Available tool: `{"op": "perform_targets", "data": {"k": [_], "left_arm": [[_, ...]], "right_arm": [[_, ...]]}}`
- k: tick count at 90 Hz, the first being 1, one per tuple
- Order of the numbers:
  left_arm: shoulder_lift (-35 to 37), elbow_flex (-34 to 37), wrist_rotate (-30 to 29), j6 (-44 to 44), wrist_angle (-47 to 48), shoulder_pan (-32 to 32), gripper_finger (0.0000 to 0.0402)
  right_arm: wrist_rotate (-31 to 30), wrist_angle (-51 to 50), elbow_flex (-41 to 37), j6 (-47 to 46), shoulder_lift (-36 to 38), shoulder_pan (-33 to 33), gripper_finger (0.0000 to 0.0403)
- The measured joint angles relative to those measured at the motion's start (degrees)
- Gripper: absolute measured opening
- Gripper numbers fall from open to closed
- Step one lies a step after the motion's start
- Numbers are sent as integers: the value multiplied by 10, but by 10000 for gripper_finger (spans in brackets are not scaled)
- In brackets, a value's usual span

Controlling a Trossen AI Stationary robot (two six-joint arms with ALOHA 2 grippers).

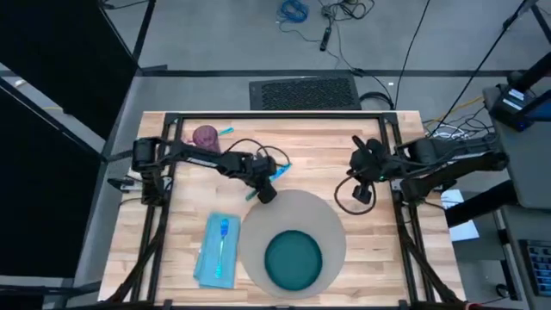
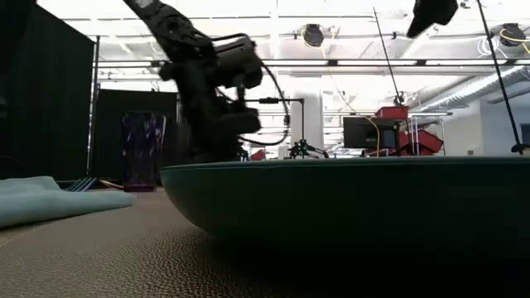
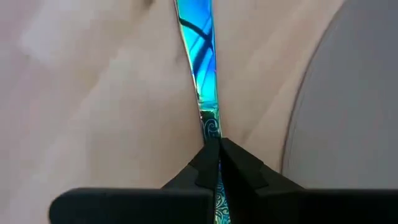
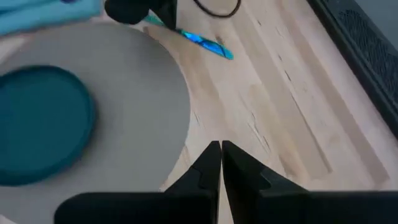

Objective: Set table place
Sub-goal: Move the blue knife from the top of the blue napkin

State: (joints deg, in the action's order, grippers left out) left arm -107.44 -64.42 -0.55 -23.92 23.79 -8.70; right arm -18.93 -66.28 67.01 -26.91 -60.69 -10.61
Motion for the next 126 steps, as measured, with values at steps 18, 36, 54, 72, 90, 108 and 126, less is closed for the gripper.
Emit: {"op": "perform_targets", "data": {"k": [18, 36, 54, 72, 90, 108, 126], "left_arm": [[-82, -107, 29, 48, 16, -27, 0], [-151, -215, 52, 89, 38, -39, 0], [-161, -297, -3, 149, 44, -33, 0], [-104, -344, -23, 196, 79, -13, 0], [-2, -357, -172, 187, 267, 3, 0], [96, -352, -276, 86, 451, 36, 0], [181, -325, -327, -42, 592, 93, 0]], "right_arm": [[41, 68, -97, -17, 9, 1, 0], [57, 176, -201, -53, 20, 7, 0], [53, 291, -266, -91, 21, 40, 0], [53, 318, -277, -119, 21, 78, 0], [59, 371, -277, -107, -2, 124, 0], [152, 499, -277, -46, -75, 176, 0], [234, 628, -275, -21, -185, 220, 0]]}}
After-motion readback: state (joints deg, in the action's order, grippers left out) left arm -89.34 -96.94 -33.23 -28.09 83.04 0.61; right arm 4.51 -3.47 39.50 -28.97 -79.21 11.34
